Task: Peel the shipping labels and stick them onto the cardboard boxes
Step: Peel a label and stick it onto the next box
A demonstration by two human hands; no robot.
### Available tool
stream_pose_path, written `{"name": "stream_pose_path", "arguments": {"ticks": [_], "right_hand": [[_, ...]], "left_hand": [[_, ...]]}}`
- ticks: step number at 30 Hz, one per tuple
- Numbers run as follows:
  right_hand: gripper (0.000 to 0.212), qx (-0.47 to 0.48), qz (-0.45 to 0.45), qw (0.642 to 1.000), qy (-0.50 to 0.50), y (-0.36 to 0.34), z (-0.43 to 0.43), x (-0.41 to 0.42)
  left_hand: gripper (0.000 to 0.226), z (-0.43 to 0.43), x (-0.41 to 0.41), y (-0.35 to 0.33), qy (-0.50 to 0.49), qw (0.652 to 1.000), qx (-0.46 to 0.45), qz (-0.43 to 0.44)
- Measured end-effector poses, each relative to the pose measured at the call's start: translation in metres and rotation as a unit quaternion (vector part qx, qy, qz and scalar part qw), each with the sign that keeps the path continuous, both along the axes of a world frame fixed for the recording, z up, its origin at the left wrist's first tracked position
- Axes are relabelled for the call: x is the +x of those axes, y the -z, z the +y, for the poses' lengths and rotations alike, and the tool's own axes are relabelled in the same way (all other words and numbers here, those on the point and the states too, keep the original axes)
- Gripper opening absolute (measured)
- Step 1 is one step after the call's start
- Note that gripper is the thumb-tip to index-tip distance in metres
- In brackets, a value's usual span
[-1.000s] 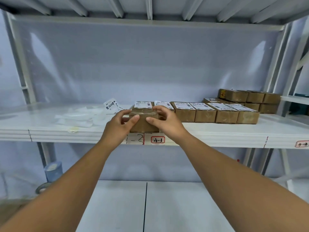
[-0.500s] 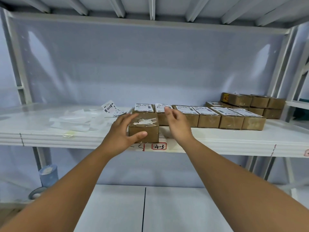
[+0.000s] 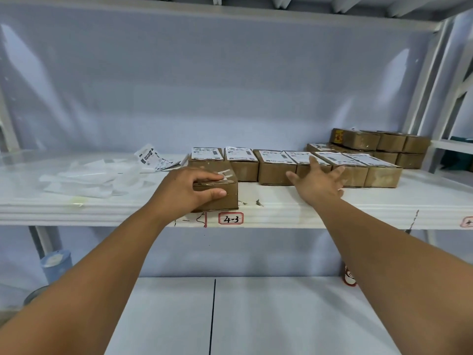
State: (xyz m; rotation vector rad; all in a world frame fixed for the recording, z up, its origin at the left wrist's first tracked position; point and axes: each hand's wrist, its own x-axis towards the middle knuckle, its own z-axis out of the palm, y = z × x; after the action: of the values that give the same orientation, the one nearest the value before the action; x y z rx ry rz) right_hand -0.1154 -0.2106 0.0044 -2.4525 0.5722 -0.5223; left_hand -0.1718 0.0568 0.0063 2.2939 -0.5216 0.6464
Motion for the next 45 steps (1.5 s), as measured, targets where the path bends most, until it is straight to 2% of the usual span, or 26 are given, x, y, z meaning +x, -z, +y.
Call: {"name": "stream_pose_path", "arguments": {"ticks": [14, 22, 26, 30, 33, 35, 38, 41, 45], "right_hand": [[0.069, -0.018, 0.048, 0.999, 0.005, -0.001, -0.008, 0.024], [0.075, -0.047, 0.071, 0.996, 0.004, -0.002, -0.006, 0.034], [0.081, -0.046, 0.074, 0.996, 0.005, -0.001, -0.007, 0.035], [0.082, 0.001, 0.008, 1.000, 0.010, 0.002, -0.011, 0.034], [0.067, 0.007, -0.078, 0.997, 0.025, 0.004, -0.011, 0.032], [0.050, -0.035, -0.107, 0.994, -0.008, 0.004, -0.011, 0.030], [0.018, -0.080, -0.084, 0.980, -0.162, 0.007, -0.010, 0.030], [0.022, -0.101, -0.046, 0.963, -0.244, 0.009, -0.009, 0.030], [0.034, -0.114, -0.015, 0.959, -0.260, 0.010, -0.011, 0.032]], "left_hand": [[0.032, -0.004, 0.011, 0.004, -0.006, 0.999, 0.009, -0.040], [0.034, -0.005, 0.027, 0.004, -0.006, 1.000, -0.002, -0.020], [0.031, -0.004, 0.033, 0.011, 0.013, 0.999, -0.035, -0.011], [0.032, -0.001, 0.035, 0.015, 0.030, 0.996, -0.083, -0.006], [0.048, 0.001, 0.035, 0.017, 0.019, 0.995, -0.103, 0.000], [0.057, 0.001, 0.035, 0.018, 0.011, 0.994, -0.105, -0.007], [0.062, 0.001, 0.036, 0.019, 0.017, 0.994, -0.109, -0.003], [0.061, 0.005, 0.038, 0.019, 0.036, 0.990, -0.135, 0.007], [0.053, 0.007, 0.041, 0.017, 0.057, 0.974, -0.213, 0.042]]}}
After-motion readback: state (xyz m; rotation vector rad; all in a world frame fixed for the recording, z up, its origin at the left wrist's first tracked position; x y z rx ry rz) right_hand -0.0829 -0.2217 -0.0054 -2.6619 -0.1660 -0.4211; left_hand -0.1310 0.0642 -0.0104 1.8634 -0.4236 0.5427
